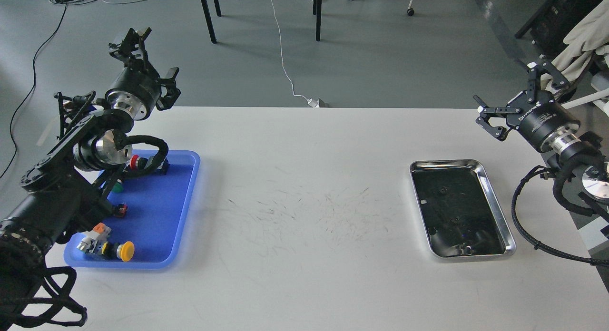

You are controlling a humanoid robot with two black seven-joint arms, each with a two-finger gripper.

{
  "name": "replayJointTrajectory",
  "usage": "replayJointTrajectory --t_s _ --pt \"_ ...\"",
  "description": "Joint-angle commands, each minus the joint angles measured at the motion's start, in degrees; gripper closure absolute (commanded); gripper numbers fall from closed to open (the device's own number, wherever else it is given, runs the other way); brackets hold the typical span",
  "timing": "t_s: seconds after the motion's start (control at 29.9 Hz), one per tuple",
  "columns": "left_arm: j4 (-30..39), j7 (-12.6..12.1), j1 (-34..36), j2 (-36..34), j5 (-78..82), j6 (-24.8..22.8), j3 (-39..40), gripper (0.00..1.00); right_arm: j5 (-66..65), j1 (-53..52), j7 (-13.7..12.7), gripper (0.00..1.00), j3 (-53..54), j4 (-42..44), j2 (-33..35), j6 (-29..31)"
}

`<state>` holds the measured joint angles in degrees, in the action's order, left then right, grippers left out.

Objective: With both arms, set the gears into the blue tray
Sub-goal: 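Move the right gripper toward the steel tray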

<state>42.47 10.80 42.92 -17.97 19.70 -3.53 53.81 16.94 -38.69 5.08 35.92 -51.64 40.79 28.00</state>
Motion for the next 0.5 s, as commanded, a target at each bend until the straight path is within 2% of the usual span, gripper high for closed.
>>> replayJointTrajectory --t_s 0.0,0.27,0.37,0.47 --pt "-0.11 -0.17 0.32 0.04 0.51 0.1 -0.03 0.02 -1.99 -0.33 -0.07 0.01 -0.84 -3.82 4.29 0.0" --pt "-0.11 -0.17 0.85 0.65 1.66 0.37 -0.2 0.02 -16.74 -9.1 -0.51 0.01 -12.78 -12.15 14.48 0.0" --pt "-0.11 -0.08 0.94 0.04 1.48 0.45 -2.83 0.02 -22.28 -14.2 -2.0 0.01 -20.07 -16.29 19.4 0.0" --pt "-0.11 0.1 0.94 -0.23 1.39 0.46 -3.54 0.02 -29.65 -19.3 -3.5 0.01 -25.96 -17.79 20.21 0.0"
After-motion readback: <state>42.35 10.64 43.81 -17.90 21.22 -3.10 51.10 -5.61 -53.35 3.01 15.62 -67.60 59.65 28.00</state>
